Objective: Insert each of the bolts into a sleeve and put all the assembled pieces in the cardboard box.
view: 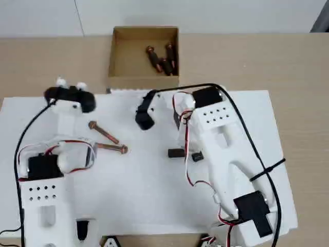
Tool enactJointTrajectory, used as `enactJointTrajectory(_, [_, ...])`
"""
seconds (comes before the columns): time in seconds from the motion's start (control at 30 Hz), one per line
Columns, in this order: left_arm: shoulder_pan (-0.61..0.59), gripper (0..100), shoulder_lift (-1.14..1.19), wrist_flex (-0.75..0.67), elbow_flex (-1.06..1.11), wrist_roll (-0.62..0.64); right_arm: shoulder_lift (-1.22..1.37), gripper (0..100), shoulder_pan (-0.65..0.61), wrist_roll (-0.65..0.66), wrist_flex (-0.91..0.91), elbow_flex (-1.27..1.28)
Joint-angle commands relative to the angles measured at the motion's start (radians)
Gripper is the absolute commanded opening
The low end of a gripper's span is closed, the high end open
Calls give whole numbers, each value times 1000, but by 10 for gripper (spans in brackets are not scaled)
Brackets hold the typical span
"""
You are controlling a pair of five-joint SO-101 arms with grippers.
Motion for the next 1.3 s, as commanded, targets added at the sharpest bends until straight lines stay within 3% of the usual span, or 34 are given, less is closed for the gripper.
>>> enactJointTrajectory(0.0, [-18, 152, 3, -25, -5, 0, -2, 186, -27, 49, -2, 25])
enactJointTrajectory(0.5, [-21, 152, 3, -28, 56, 2, -2, 187, -97, 120, -228, 222])
enactJointTrajectory(1.27, [-23, 150, -3, -20, 58, -2, 127, 183, -77, 190, -472, 377])
